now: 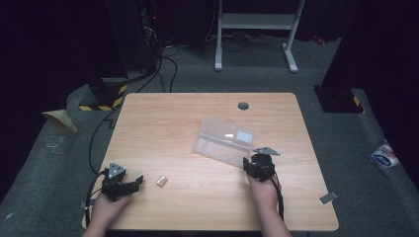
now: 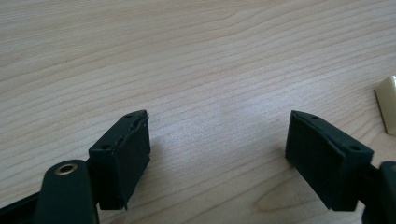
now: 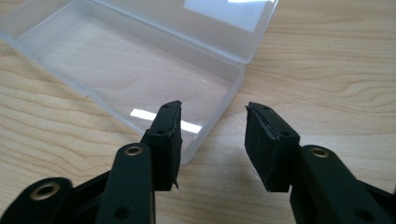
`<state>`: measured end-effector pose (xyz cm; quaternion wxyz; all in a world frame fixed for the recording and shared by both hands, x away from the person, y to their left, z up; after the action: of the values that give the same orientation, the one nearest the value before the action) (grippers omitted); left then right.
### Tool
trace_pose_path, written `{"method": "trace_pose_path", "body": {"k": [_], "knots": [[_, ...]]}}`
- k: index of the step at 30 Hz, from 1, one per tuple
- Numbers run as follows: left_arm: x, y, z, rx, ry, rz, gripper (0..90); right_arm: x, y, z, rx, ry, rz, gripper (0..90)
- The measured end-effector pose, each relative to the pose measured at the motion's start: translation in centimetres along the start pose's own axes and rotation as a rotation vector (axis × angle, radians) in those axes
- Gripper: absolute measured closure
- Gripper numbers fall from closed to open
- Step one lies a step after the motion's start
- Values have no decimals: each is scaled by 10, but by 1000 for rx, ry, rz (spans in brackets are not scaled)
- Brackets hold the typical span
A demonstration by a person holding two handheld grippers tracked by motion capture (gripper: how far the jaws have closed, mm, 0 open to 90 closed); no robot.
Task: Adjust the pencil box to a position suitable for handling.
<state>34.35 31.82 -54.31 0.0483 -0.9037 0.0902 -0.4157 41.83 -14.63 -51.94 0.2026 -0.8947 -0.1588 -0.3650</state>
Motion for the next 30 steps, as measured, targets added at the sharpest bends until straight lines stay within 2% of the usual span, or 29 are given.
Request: {"method": "trace_pose_path", "body": {"k": [3, 4, 6, 8, 11, 20, 30], "knots": [[0, 0, 0, 0, 0, 0, 222, 0, 1, 3, 27, 1, 23, 636], [0, 0, 0, 0, 0, 0, 222, 0, 1, 3, 27, 1, 23, 636], [0, 0, 0, 0, 3, 4, 222, -1, 2, 6, 33, -20, 10, 687], [0, 0, 0, 0, 2, 4, 222, -1, 2, 6, 31, -18, 4, 735], [0, 0, 0, 0, 2, 4, 222, -1, 2, 6, 30, -19, 12, 749], [0, 0, 0, 1, 3, 4, 222, -2, 1, 2, 27, -33, -17, 787], [1, 0, 1, -3, 1, 7, 222, -7, -14, 4, 58, -32, -67, 791]]}}
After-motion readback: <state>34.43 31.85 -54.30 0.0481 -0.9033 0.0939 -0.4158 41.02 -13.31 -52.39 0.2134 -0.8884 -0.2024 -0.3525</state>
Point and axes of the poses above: each handheld gripper's, and its own axes: z roughly forward along the jaws, x roughly out of its top, y roughly to its right, the point moved 2 cm from there along z, roughly forward along the jaws, and after that the axes turned 14 degrees about x, right-handed, at the moved point
